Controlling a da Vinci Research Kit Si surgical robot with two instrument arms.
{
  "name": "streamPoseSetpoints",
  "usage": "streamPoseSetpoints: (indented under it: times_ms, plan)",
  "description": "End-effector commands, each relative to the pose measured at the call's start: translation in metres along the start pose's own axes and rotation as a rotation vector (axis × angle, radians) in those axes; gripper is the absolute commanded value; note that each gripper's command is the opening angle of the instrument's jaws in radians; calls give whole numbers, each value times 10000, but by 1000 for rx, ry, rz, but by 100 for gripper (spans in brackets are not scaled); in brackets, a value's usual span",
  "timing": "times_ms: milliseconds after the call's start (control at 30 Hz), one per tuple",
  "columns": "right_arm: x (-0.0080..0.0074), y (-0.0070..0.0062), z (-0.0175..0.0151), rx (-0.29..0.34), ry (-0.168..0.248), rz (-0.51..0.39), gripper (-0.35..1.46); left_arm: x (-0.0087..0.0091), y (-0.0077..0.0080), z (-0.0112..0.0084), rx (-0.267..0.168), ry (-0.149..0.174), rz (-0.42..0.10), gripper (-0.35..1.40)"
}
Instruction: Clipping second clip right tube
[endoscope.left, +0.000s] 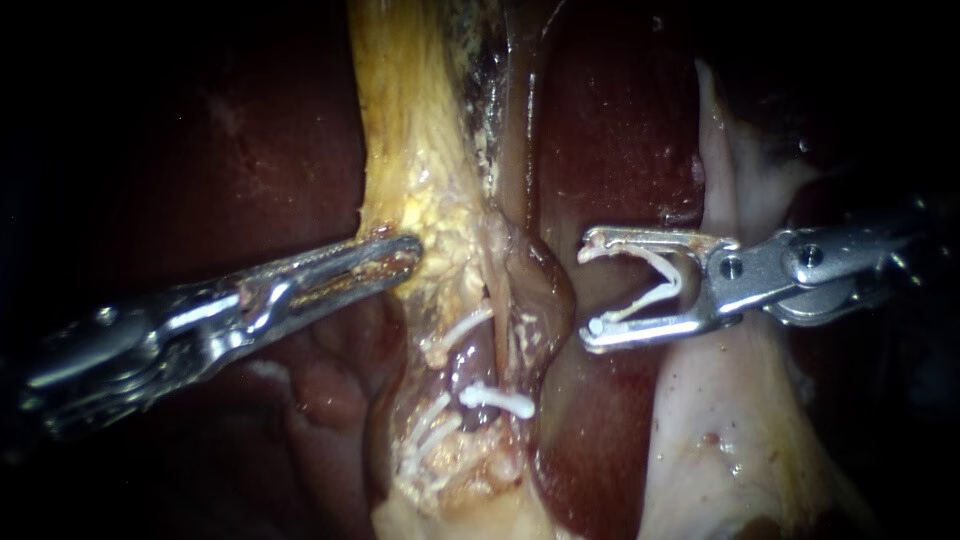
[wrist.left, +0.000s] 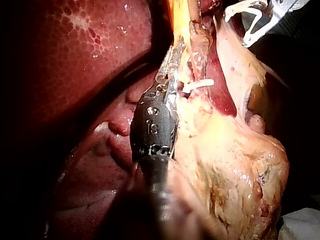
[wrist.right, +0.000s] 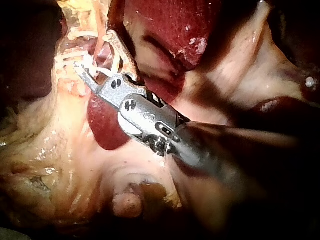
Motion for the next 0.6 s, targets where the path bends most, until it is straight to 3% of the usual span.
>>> streamPoseSetpoints:
  times_ms: [33,267,467,600]
  plan:
    - [-2,-2,1,5,1,5,60,-1,-1,-2,1,-1,1,-35]
    - [-24,-14,25,37,-13,103,60,-20,-12,-36,8,1,-10,-35]
    - [-60,-21,59,76,-24,213,60,-36,-27,-68,14,-33,-25,-35]
    - [-84,-22,80,93,-57,262,60,-43,-37,-82,16,-45,-39,-35]
